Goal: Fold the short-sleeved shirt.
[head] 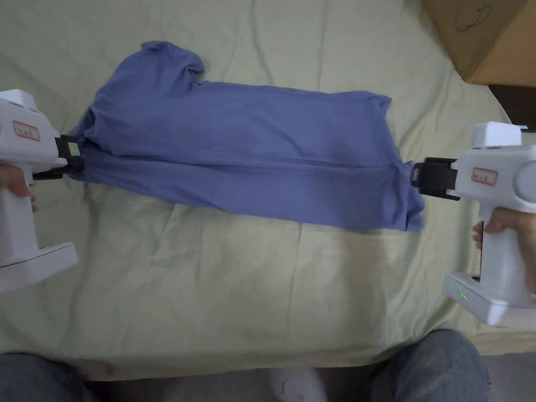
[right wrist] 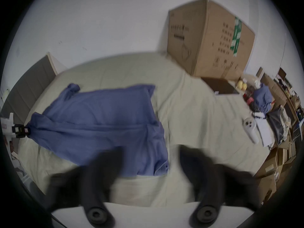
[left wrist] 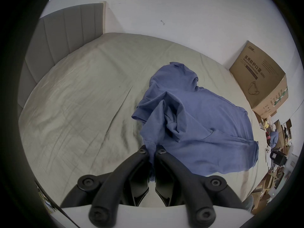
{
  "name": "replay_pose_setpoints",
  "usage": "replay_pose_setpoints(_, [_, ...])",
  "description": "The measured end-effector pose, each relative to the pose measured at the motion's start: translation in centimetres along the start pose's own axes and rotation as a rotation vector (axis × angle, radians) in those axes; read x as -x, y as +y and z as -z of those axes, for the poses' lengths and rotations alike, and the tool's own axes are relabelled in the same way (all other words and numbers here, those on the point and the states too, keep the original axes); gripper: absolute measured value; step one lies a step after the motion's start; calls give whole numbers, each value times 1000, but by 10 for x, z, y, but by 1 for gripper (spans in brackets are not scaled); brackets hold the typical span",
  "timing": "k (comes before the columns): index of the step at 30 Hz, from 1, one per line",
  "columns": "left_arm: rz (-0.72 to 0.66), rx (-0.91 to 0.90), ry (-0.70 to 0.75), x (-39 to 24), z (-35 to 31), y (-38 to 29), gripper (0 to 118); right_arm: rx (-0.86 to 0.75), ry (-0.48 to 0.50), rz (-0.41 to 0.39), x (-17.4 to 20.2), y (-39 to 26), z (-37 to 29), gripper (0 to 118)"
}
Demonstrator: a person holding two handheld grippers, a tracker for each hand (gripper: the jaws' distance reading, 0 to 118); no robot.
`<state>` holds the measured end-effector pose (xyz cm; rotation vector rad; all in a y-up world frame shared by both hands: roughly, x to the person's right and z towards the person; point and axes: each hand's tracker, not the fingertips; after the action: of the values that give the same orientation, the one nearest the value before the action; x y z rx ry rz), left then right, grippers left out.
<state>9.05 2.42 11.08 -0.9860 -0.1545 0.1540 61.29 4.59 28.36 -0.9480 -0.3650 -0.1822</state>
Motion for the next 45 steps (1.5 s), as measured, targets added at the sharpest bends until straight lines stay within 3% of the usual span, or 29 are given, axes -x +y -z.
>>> replay_pose_setpoints(1, [5, 1, 2, -1, -1, 0, 0, 43, -19, 28, -4, 1, 11, 107])
replay_pose_setpoints(2, [10, 2, 5, -1, 0, -1, 0, 72, -12, 46, -5, 0, 21, 116])
replay_pose_setpoints(3, [13, 3, 9, -4, 0, -4, 0, 101, -33, 47, -6, 0, 28, 115])
replay_pose_setpoints(4, [12, 7, 15, -5, 2, -6, 0, 54, 9, -24, -2, 0, 35, 115])
replay_pose_setpoints(7, [-14, 26, 24, -2, 7, -8, 0, 114, -42, 20, -7, -9, 63, 114])
replay_pose_setpoints(8, [-24, 32, 25, -1, 9, -9, 0, 176, 0, 92, -5, -14, 69, 111])
replay_pose_setpoints(10, [-35, 44, 29, 1, 12, -11, 0, 196, -12, 106, -7, -18, 82, 98])
replay_pose_setpoints(12, [-39, 49, 36, 0, 11, -13, 0, 179, -28, 105, -6, -20, 91, 55])
replay_pose_setpoints(13, [-42, 51, 38, 0, 11, -15, 0, 181, -22, 108, -5, -21, 94, 39])
replay_pose_setpoints(16, [-42, 65, 51, -1, 16, -20, 0, 178, 4, 91, 1, -24, 101, 7])
replay_pose_setpoints(22, [-63, 92, 71, 3, 15, -21, 0, 194, 28, 39, -6, -8, 79, 7])
replay_pose_setpoints(27, [-109, 36, 36, 17, -16, -10, 0, 161, 117, 72, -24, 8, 31, 7])
replay_pose_setpoints(28, [-114, 24, 37, 24, -23, -9, 0, 139, 66, 18, -28, 7, 20, 7])
replay_pose_setpoints(30, [-129, -14, -8, 35, -45, -19, 0, 83, 59, -41, -27, -3, -6, 7])
replay_pose_setpoints(35, [-172, 1, -31, 59, -81, -75, 0, 96, 83, -18, -38, -49, -37, 7])
replay_pose_setpoints(39, [-212, 73, 8, 75, -76, -126, 1, 151, 39, -42, -37, -95, -36, 7])
replay_pose_setpoints(40, [-225, 95, 16, 78, -70, -137, 5, 185, 89, -75, -31, -106, -34, 7])
replay_pose_setpoints(42, [-229, 111, 43, 79, -62, -152, 45, 183, 76, -75, -32, -115, -22, 10])
replay_pose_setpoints(43, [-228, 105, 84, 72, -70, -159, 69, 172, 61, -75, -31, -119, -24, 20])
replay_pose_setpoints(44, [-203, 106, 113, 72, -72, -160, 96, 148, 57, -71, -32, -118, -26, 48])
replay_pose_setpoints(45, [-183, 97, 117, 72, -74, -158, 107, 136, 43, -74, -32, -116, -30, 75])
